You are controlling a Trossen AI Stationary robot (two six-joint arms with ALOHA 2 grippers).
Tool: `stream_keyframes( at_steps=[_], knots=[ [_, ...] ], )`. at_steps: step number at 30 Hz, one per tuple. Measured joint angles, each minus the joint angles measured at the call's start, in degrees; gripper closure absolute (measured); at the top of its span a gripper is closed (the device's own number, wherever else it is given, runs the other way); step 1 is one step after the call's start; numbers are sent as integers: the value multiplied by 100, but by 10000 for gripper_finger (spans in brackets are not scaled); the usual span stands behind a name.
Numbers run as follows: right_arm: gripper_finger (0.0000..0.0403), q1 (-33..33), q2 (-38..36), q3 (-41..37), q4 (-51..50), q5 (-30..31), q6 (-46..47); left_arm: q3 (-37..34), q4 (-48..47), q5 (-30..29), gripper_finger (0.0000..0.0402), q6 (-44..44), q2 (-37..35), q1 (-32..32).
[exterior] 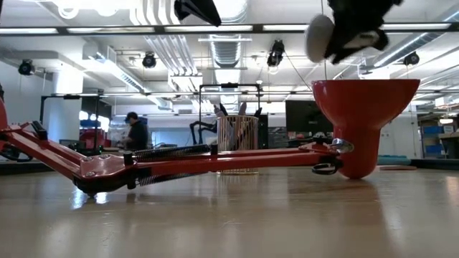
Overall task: Screw lightbulb
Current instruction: Remove the light bulb from the lamp
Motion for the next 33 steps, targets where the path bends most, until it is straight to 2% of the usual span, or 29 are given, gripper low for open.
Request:
stream_keyframes(
  at_steps=[3,9,13,17,24,33],
  knots=[
    [256,-158,-397,-471,-163,-4,755,-138,35,-215,401,-124,-162,-2],
    [264,-130,-959,-1642,-284,-145,2502,-535,176,-259,401,-377,-259,-2],
    [263,-135,-975,-2280,-301,-174,3476,-873,656,-200,401,-434,-254,-2],
    [261,-135,-895,-2804,-301,-518,4263,-1117,1053,66,401,-602,-254,-5],
    [267,-132,-792,-3303,-245,-1096,4471,-1114,1059,102,401,-613,-254,-9],
    [243,-132,-328,-3501,-187,-1512,4443,-930,1061,101,401,-536,-258,-7]
  ],
)
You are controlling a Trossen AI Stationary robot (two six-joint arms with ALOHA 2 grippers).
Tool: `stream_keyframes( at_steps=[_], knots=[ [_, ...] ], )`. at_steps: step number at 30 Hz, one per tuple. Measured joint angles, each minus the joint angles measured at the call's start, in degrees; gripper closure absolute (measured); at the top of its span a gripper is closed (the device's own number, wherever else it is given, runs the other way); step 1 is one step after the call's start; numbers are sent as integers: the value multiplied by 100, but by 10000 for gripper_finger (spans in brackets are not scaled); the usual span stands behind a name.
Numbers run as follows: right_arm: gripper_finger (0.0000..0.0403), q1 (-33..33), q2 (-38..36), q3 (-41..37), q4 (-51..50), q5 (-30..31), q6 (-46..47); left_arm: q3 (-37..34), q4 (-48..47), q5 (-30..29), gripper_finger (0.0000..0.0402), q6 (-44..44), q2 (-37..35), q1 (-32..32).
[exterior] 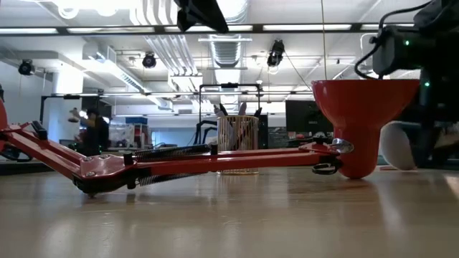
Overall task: Screw lightbulb
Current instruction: Remove the light bulb from the lamp, then adjust the lamp
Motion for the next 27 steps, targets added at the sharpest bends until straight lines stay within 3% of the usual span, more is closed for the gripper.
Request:
stream_keyframes(
  at_steps=[10,18,27],
  knots=[
    [216,-3,512,-88,56,-513,-285,403,-143,726,401,265,-34,-12],
    [156,1,313,-20,-40,-850,-506,318,-548,847,398,220,-79,-232],
    [92,0,-94,163,-121,-918,-571,263,-614,1197,318,-22,-73,-769]
  ],
)
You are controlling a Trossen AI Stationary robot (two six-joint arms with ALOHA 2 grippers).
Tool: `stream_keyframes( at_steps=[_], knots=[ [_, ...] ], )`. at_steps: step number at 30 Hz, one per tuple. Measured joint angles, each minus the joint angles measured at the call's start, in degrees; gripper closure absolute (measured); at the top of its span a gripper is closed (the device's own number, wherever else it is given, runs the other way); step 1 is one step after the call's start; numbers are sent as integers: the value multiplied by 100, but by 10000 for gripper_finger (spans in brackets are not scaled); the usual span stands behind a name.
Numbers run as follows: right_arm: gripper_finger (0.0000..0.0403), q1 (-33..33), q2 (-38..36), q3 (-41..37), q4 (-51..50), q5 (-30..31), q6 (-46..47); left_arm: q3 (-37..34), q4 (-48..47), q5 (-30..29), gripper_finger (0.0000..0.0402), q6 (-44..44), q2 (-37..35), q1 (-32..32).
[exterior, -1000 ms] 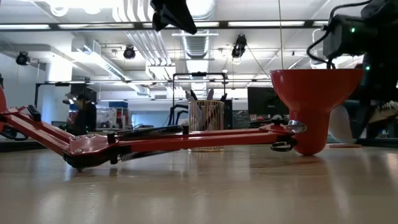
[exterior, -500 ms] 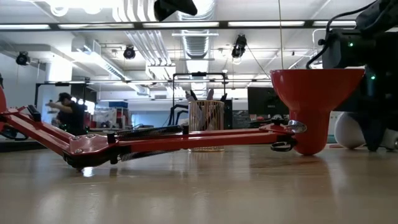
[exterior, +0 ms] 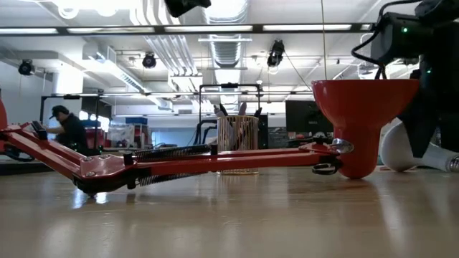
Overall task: Screw lightbulb
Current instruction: Adjust the lamp
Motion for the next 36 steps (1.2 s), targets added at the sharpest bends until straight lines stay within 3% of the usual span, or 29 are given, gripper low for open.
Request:
stream_keyframes(
  at_steps=[5,11,16,22,26,36],
  knots=[
    [87,0,12,256,-162,11,-203,-346,149,-16,257,-341,11,-249],
    [83,0,10,905,-930,331,-327,-1139,1113,-40,209,-605,49,-579],
    [78,0,10,1333,-1434,382,-497,-1792,2113,-37,203,-881,305,-701],
    [77,0,10,1956,-1956,564,-817,-2091,2835,-20,203,-1024,930,-671],
    [77,0,12,2427,-2214,625,-1014,-2096,3409,497,203,-1111,1358,-550],
    [78,-2,14,3508,-2744,847,-1191,-1732,3108,1479,203,-1357,2016,388]
  ],
)
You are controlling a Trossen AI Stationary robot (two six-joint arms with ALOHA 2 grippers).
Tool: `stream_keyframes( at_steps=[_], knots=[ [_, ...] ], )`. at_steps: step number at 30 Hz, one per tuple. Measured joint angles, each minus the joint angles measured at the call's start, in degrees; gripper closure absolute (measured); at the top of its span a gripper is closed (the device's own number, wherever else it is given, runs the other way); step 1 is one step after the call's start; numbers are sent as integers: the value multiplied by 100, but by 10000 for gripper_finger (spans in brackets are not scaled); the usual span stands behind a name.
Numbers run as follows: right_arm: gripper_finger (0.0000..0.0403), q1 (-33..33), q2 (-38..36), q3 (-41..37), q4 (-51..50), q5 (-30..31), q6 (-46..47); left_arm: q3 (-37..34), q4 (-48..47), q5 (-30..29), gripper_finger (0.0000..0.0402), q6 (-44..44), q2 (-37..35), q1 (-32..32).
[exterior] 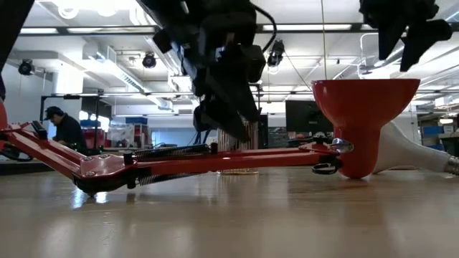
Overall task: Screw lightbulb
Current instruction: Adjust the lamp
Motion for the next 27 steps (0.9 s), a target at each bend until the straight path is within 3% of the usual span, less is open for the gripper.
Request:
stream_keyframes(
  at_steps=[8,21,27],
  knots=[
    [78,0,11,324,-36,85,-290,-29,86,1404,203,10,249,292],
    [78,0,13,298,-50,30,-615,902,55,1467,208,31,1409,160],
    [82,1,-11,306,-4,-29,-1090,991,-7,1365,275,167,1424,125]
  ],
)
